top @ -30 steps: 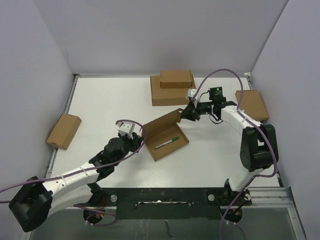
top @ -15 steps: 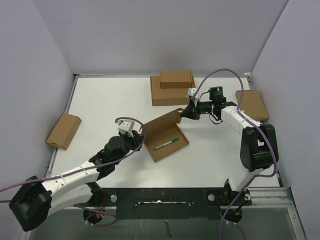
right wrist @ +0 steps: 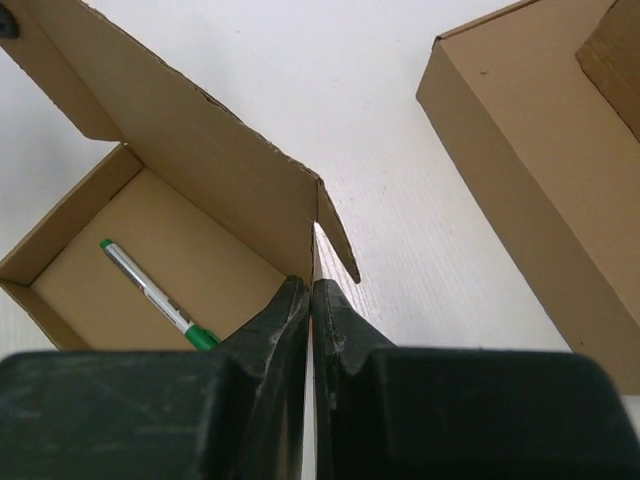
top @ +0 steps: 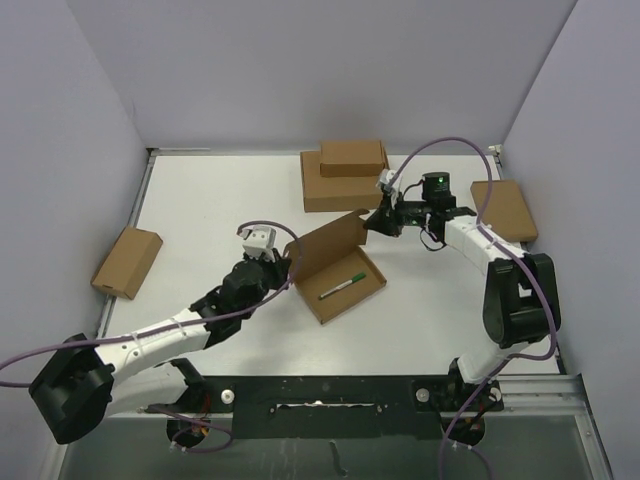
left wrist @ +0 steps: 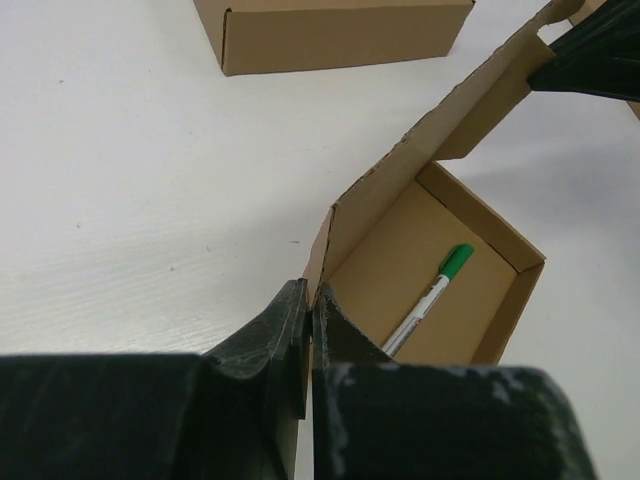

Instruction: Fold the paper box

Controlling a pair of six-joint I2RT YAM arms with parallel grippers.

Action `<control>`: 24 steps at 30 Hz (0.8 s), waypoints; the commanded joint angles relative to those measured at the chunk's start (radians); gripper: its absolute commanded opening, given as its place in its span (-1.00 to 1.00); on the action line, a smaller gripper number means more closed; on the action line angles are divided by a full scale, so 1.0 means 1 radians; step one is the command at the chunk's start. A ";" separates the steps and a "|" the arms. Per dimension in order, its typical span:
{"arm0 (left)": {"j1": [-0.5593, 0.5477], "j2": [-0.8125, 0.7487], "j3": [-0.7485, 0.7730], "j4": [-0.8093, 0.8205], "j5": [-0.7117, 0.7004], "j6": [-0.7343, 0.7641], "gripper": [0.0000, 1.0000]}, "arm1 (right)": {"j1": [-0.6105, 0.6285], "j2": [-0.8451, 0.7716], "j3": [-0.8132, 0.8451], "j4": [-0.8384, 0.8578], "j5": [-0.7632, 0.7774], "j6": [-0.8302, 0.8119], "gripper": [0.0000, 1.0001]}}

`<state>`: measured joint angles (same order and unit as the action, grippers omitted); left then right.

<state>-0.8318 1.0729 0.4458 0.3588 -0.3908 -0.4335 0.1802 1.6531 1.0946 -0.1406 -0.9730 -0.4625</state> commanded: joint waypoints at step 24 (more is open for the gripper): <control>0.145 0.523 0.485 0.181 -0.035 0.209 -1.00 | 0.243 -0.014 -0.043 0.549 0.783 0.393 -1.00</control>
<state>-0.6765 1.5677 0.8986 0.3649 -0.5129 -0.2134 0.3614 1.6199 1.0130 0.2626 -0.2333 -0.0952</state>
